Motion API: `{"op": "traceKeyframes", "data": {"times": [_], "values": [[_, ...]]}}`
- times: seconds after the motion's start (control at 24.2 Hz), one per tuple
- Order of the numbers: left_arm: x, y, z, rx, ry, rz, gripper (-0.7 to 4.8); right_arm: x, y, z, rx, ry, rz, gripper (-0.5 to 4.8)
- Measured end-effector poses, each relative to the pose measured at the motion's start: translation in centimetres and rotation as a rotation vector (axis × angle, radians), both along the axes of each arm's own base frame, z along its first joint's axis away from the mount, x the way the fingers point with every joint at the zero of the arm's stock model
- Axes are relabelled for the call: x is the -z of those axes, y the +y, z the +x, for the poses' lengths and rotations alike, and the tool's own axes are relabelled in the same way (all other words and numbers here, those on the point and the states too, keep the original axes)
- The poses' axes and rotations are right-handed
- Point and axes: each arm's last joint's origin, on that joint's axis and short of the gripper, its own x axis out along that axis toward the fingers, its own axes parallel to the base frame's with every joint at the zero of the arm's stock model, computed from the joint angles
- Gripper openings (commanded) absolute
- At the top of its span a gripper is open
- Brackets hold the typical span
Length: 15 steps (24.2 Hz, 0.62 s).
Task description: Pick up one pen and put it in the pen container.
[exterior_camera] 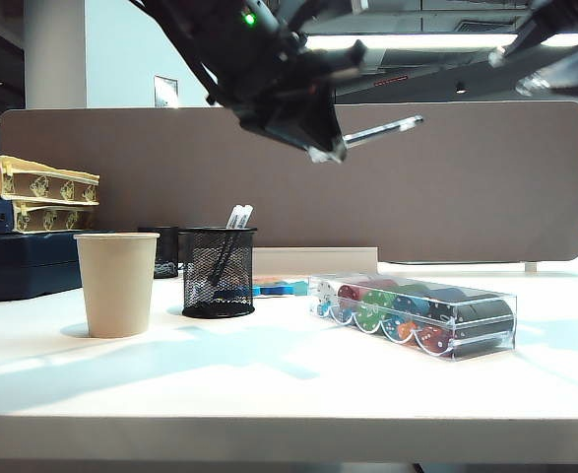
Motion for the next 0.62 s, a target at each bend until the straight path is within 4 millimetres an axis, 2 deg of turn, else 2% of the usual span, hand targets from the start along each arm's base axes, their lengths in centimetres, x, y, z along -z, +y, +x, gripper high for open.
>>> {"op": "traceKeyframes", "data": {"times": [0.21,0.37,0.62], "values": [[-1.7,1.4,0.0,-0.05,-0.043,-0.024,0.11,-1.5,2.8,2.1,-0.102,0.008,0.052,2.12],[-2.3,1.6,-0.3,-0.058,-0.059,-0.032,0.11,-1.7,5.2,4.4,-0.206,0.056,0.094,2.12],[-2.5,1.7,-0.2,-0.09,-0.072,-0.022,0.12,-1.5,5.9,5.3,-0.238,0.114,0.166,2.12]]}}
